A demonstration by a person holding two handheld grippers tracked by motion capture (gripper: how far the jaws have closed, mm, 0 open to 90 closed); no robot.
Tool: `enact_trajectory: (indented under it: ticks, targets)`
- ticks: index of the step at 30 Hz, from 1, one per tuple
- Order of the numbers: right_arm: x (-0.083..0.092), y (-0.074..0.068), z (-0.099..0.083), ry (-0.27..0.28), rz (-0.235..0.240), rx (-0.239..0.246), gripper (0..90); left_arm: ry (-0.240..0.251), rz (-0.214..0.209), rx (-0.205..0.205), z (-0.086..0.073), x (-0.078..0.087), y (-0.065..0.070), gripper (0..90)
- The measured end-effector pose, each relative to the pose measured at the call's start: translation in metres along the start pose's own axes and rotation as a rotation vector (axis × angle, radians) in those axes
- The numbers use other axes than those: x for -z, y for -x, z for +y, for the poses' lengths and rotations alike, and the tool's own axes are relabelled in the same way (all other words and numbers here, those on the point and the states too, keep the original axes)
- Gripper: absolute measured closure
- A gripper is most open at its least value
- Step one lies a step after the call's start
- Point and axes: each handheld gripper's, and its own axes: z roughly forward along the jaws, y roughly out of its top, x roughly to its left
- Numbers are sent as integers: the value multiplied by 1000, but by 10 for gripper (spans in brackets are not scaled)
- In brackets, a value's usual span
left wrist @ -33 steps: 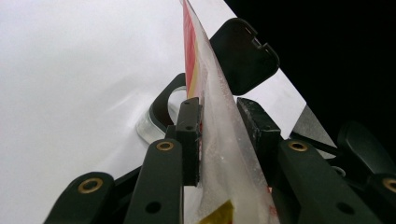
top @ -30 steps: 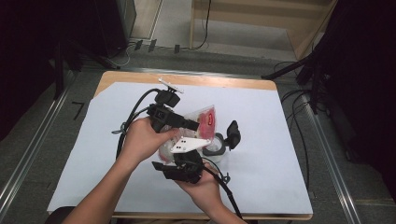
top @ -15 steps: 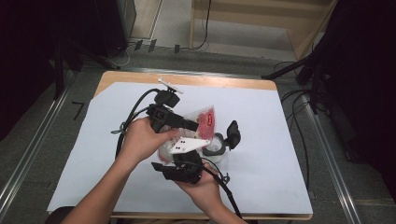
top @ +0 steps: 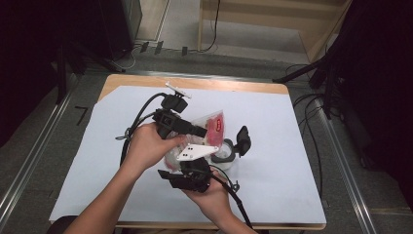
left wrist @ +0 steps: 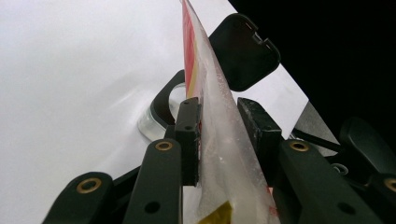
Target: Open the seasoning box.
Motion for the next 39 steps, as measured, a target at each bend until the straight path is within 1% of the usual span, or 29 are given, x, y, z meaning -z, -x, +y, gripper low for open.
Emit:
enact_trajectory:
  ticks: [3, 6, 14, 18, 24, 27, 39]
  targets:
    - [0, 0, 0, 0, 2, -2, 637, 1, -1, 3, 0, 1, 0, 713]
    - [0, -1, 1, 0, 6, 0, 637, 0, 5, -6, 0, 2, 1, 712]
    - [0, -1, 1, -4, 7, 6, 637, -1, 10, -5, -1, 3, 0, 710]
    - [-1, -1, 2, -6, 13, 10, 637, 5, 10, -1, -2, 3, 0, 711]
    - [-2, -1, 1, -6, 15, 10, 637, 0, 16, 0, -2, 3, 0, 711]
    - [-2, -1, 1, -9, 20, 6, 637, 0, 17, 8, -3, 3, 0, 711]
    - [-2, -2, 0, -9, 16, 12, 637, -1, 13, -1, -3, 3, 0, 708]
